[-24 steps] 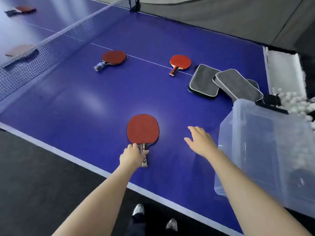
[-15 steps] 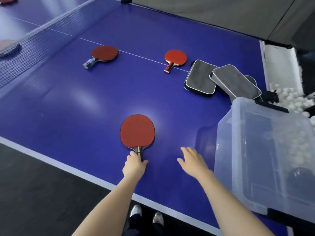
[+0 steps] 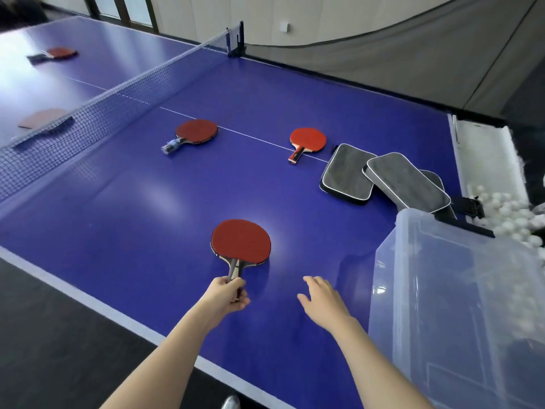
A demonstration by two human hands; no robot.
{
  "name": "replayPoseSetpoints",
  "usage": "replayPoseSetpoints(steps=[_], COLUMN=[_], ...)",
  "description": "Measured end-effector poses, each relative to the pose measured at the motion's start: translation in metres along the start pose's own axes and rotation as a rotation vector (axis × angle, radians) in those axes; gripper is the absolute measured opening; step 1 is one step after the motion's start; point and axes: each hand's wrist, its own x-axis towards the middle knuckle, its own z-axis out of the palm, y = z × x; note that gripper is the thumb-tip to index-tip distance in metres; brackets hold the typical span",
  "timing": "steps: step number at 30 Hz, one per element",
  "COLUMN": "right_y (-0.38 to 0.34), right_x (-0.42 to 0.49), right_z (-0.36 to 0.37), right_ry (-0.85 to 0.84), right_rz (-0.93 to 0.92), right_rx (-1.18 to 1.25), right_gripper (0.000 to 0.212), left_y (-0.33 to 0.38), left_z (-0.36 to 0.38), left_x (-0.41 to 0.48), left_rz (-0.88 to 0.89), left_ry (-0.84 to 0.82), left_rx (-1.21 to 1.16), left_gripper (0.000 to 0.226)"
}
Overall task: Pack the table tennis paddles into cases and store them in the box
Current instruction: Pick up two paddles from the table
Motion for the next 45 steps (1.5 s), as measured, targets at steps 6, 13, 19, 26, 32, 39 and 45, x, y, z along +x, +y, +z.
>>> replayPoseSetpoints(steps=[6,13,19,26,32,39,45], right_y=[-0.011,-0.033,-0.057,-0.108,-0.140,-0.139,-0.124], right_x=[0.014,0.041,0.076,0.131,0.164,0.198,0.248], right_z=[-0.015,-0.033,-0.038,-0.036,-0.028,-0.045,-0.081], right_ry=[0.001,0.034,0.067,0.109,0.140,0.216,0.322], right_rz=[-0.048,-0.087,-0.036,0.115,0.232,0.370,0.386], right_rx=[0.018,0.039,0.089,0.168,0.232,0.299,0.334], right_gripper=[0.051,0.050,0.052,0.049,0.045,0.045,0.045], left_y=[0.030,0.083,0.119,0.167,0.207,0.235,0.258], left_z=[-0.010,-0.030,-0.062,-0.117,-0.144,-0.133,-0.111], left_x=[-0.017,-0.021,0.011,0.078,0.130,0.167,0.193], left_rz=[0.180,0.386,0.420,0.434,0.438,0.419,0.416], left_ry=[-0.002,0.055,0.031,-0.071,-0.159,-0.226,-0.199], left_rx=[-0.035,-0.046,-0.042,0.081,0.181,0.199,0.156], left_gripper=[0.013,0.016,0.018,0.016,0.017,0.017,0.018])
